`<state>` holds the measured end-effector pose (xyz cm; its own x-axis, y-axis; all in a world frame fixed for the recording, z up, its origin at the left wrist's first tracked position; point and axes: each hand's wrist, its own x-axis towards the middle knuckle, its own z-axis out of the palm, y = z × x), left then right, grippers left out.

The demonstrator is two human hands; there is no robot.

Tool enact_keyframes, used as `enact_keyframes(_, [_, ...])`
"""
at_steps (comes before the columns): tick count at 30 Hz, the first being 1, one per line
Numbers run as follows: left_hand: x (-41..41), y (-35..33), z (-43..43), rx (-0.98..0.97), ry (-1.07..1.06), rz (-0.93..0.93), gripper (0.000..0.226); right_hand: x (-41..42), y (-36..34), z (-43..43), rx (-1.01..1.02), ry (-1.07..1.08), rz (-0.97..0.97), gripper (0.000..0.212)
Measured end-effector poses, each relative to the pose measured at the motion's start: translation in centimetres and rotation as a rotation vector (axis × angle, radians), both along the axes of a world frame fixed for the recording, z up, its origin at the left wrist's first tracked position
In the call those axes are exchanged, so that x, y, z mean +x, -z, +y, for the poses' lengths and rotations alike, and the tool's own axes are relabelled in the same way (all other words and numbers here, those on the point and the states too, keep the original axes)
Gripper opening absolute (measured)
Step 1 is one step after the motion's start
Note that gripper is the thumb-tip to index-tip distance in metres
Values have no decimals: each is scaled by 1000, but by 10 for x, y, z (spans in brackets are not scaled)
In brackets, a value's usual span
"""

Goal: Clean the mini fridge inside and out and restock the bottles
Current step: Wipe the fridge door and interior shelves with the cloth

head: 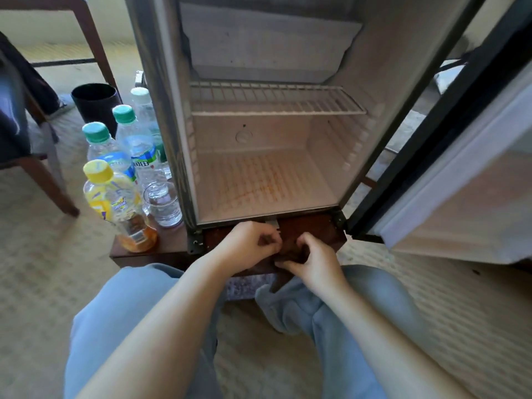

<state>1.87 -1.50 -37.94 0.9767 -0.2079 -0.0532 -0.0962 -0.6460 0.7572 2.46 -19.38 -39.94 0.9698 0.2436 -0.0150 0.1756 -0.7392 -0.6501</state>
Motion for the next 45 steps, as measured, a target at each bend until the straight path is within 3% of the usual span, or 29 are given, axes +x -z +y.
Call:
enact_keyframes(5, [-11,0,4,48,-46,11,13,-14,0,0,-8,4,-29,37])
enact_keyframes(9, [-10,1,19,36,-200,-40,17,-20,-4,5,-441,-348,-7,34])
enact_keyframes(12, [-9,5,27,99,-260,-56,15,-20,-1,3,-289,-282,-151,35])
enact_keyframes(15, [-9,8,29,158,-269,-63,13,-24,0,4,-327,-303,-224,36])
enact_keyframes(17, [-8,9,30,176,-261,-64,12,-24,-3,1,-223,-191,-294,37])
enact_keyframes(20, [-7,9,29,214,-244,-72,14,-22,-6,2,-247,-247,-297,36])
enact_keyframes(22, [-6,8,27,225,-238,-77,15,-22,-6,3,-88,-132,-332,36])
enact_keyframes(25, [-5,7,25,244,-248,-86,16,-19,-7,8,-74,-163,-255,37])
enact_keyframes(28, [-3,7,25,231,-252,-80,17,-19,-5,8,98,-30,-295,42])
enact_keyframes(30, [-3,6,22,232,-256,-76,18,-22,-6,7,57,-54,-240,44])
enact_keyframes(33, [-1,7,18,213,-240,-70,17,-15,-1,1,143,98,-251,46])
enact_keyframes(36, [1,6,14,211,-234,-85,18,-14,2,0,150,-15,-154,51])
enact_keyframes(40, [4,6,8,221,-186,-69,19,-5,-1,-5,387,108,-117,58])
enact_keyframes(45, [20,6,6,307,-201,-92,20,43,-28,2,467,212,-94,57])
